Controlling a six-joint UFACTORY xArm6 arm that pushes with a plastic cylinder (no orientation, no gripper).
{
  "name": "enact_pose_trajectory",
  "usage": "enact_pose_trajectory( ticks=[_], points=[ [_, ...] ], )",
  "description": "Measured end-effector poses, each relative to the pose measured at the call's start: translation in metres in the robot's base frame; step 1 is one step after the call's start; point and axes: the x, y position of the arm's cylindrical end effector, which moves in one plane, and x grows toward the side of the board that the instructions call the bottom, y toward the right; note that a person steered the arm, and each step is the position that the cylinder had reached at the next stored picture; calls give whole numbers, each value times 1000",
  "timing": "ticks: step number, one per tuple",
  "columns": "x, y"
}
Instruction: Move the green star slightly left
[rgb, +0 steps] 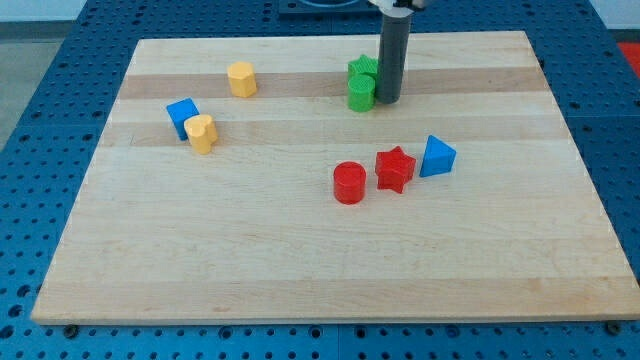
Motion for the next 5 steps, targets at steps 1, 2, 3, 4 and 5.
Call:
enact_pose_trajectory(
  ticks=[1, 2, 3, 4, 5],
  points=[
    [0, 11],
    [-1, 35],
    [-14, 37],
    [-30, 37],
    [-31, 36]
  ],
)
